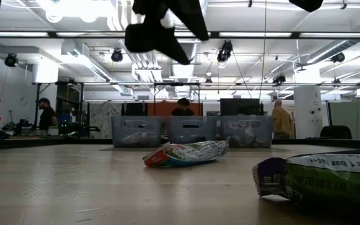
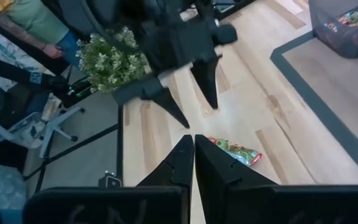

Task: Pick and place Granola Bars by type
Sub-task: Put the red granola bar into the left black bin

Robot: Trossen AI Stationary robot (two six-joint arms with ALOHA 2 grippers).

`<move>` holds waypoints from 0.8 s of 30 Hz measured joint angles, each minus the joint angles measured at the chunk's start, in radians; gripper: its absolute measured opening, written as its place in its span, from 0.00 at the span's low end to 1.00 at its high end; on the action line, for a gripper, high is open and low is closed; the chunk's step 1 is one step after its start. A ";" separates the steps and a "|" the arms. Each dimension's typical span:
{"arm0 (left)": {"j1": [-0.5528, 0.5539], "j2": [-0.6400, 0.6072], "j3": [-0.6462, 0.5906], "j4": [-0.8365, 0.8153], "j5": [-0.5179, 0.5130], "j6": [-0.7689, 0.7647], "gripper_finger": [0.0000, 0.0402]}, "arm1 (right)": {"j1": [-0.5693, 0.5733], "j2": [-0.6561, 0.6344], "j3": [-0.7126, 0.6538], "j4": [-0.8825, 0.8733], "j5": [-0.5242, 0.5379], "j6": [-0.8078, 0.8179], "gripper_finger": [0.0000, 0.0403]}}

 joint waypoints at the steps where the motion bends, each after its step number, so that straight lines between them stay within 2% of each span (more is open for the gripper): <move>1: 0.000 0.012 0.000 -0.001 0.000 -0.027 0.57 | 0.000 0.000 0.000 0.000 0.002 -0.007 0.02; 8: 0.004 0.085 0.000 -0.016 -0.014 -0.189 0.57 | 0.000 0.000 -0.001 0.000 0.002 -0.022 0.02; 24: 0.004 0.241 -0.001 -0.003 -0.032 -0.250 0.57 | 0.000 0.002 -0.034 0.001 0.015 -0.039 0.02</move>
